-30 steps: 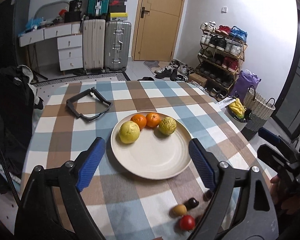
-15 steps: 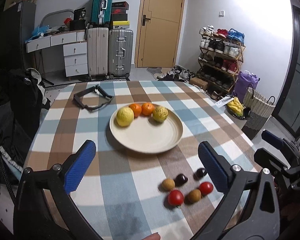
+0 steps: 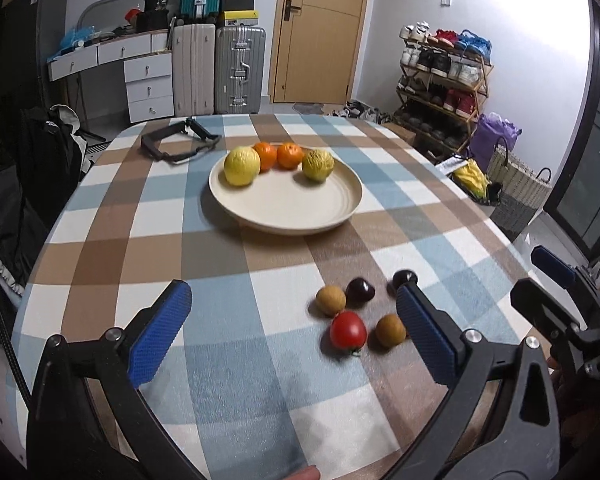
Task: Organize fruits
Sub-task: 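Move the left tool to the red tomato and close its fingers on it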
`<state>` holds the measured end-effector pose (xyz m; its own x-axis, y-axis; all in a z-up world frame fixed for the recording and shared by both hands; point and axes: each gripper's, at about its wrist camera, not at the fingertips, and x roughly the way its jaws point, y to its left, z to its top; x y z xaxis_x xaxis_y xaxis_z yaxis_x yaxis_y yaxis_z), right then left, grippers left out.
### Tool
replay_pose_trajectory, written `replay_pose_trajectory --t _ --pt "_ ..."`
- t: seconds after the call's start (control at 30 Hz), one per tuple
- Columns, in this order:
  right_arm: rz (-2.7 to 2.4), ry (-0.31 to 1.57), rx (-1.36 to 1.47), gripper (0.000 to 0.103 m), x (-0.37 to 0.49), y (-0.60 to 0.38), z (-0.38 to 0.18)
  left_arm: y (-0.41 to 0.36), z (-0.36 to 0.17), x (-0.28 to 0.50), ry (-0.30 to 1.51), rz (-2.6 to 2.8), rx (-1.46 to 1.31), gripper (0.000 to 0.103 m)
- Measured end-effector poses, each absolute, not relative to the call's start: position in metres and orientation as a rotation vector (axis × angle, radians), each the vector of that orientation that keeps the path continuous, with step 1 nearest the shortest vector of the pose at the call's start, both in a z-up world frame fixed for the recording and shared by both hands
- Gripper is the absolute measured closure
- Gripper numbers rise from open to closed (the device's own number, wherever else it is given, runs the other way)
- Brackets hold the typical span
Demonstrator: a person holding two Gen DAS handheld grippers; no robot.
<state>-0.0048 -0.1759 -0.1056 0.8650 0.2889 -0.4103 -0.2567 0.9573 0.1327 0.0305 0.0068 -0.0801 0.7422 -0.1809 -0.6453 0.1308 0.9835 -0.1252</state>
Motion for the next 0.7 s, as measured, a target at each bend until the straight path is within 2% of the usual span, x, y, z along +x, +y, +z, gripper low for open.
replay_pose_trajectory --t 0.47,0.53,0.7 --pt "0.254 0.526 0.119 0.0 0.002 -0.185 -0.143 -0.008 -0.122 0.044 0.81 -0.263 -0.042 0.002" --pt "0.253 0.539 0.127 0.0 0.004 -0.188 -0.146 -0.011 -0.126 0.047 0.82 -0.282 -0.035 0.006" --pt "0.261 0.568 0.152 0.0 0.009 -0.194 -0.153 -0.017 -0.132 0.058 0.854 -0.32 -0.033 0.03"
